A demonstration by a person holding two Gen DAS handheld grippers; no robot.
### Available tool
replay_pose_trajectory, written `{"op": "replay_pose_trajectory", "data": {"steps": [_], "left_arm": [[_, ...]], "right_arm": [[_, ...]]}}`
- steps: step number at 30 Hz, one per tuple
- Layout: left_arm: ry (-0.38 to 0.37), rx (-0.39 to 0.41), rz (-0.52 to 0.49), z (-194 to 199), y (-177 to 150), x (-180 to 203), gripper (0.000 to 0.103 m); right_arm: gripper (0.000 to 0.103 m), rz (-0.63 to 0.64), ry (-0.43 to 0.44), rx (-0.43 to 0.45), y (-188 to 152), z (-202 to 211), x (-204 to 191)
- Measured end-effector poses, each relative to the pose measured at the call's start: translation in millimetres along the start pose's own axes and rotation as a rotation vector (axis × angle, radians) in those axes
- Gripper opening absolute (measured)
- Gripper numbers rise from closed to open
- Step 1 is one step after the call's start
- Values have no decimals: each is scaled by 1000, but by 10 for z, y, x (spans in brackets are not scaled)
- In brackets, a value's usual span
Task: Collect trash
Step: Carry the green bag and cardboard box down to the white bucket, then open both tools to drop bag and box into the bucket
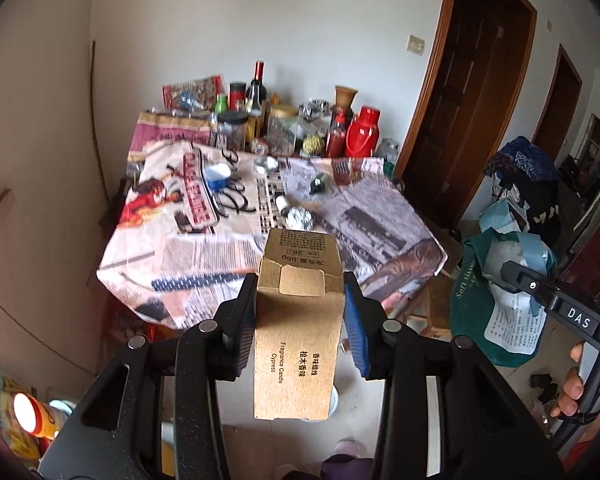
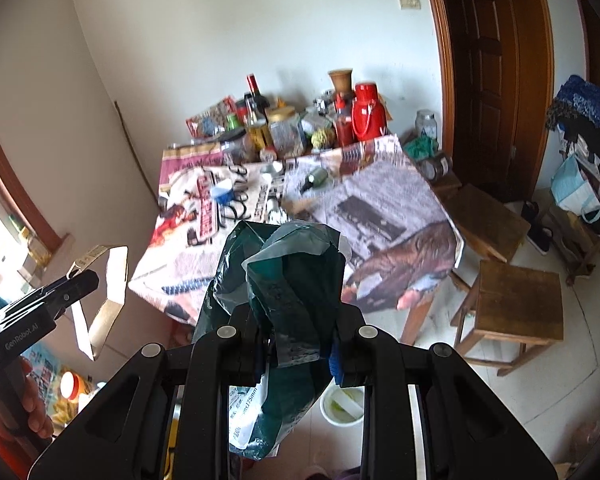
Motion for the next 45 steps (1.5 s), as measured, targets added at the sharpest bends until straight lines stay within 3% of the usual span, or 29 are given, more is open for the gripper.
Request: {"op": "replay_pose_trajectory", "data": {"steps": [7,17,27,32,38,45], "left_arm": [[13,-90,38,-367,-306,79,40],[6,-281,121,-1503,-1039,125,40],[33,-460,211,-2787,-2186,-263,40],[49,-524,252,-3304,-2802,-534,40],[74,-596,306,-3766,-3518,-847,40],[83,-643,359,-4173,-4120,-1177,40]], "right_arm": [[22,27,18,-107,-235,-428,132],[22,72,40,-316,-884,-1413,450],[22,99,46,-506,-1882,-2570,662],[22,137,34,-555,-2375,-3180,707],[22,173,15,-623,-3001,-3852,658],[26,224,30,-643,-3443,-4378,499]]}}
Point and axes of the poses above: each gripper's, at about its wrist camera, not at the fingertips, and z roughly against the way its jaws point, x to its right, y to its top, the point moved 6 cm from there along -z, roughly the way its jaws point, and after that the axes turned 13 degrees about -y, right-handed, at the moved point
